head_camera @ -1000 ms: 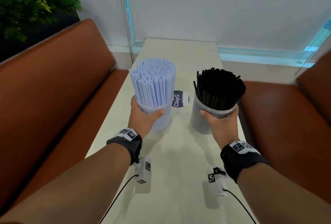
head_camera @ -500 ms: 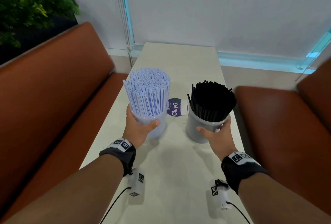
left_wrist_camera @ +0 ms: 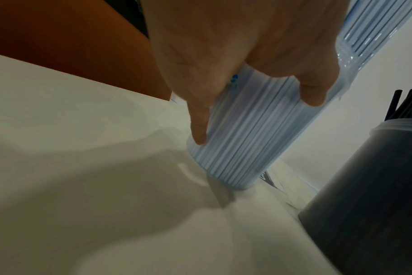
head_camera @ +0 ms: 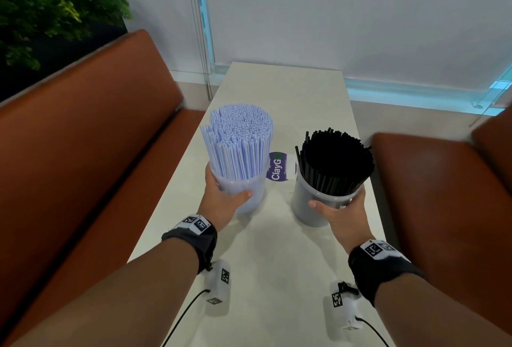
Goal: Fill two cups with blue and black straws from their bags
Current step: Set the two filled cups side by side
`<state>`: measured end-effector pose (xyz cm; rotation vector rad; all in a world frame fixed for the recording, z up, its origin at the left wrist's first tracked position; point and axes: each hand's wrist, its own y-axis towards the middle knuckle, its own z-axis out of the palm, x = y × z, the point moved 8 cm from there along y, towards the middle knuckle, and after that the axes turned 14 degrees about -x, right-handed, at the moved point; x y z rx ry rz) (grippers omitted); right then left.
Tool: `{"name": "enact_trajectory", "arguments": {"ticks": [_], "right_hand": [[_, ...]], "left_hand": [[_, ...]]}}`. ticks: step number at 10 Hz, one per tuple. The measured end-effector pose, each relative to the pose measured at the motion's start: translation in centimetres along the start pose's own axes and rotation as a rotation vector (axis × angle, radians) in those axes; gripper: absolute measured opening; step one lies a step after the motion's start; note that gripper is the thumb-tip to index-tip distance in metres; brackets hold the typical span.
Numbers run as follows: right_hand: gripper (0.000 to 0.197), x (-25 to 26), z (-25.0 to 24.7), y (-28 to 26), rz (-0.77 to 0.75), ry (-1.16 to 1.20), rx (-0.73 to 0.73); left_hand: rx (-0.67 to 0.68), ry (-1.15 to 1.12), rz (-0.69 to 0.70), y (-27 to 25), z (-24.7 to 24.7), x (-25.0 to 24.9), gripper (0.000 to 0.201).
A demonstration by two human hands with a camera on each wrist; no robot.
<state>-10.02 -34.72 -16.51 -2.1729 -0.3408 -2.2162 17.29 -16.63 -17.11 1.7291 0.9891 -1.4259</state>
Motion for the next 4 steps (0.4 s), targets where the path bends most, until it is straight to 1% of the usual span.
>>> {"name": "enact_trajectory", "arguments": {"ticks": [1, 2, 3, 4], "right_hand": [[0.096, 0.30, 0.25, -0.13, -0.016, 0.029, -0.036], [0.100, 0.15, 0.68, -0.55, 0.006, 0.070, -0.034], [0.106, 0.49, 0.82, -0.21, 0.022, 0.037, -0.005], [0.118, 0.50, -0.17, -0.75, 0.072, -0.114, -0.012]], "left_hand": [[-0.034, -0.024, -0.014, 0.04, 0.24, 0.07, 0.094], [-0.063, -0.026, -0.009, -0.17, 0.42, -0.14, 0.093], [-0.052, 0.002, -0.012, -0.34, 0.47, -0.87, 0.099], [-0.075, 0.103, -0.054, -0.65, -0.37, -0.08, 0.121]]}}
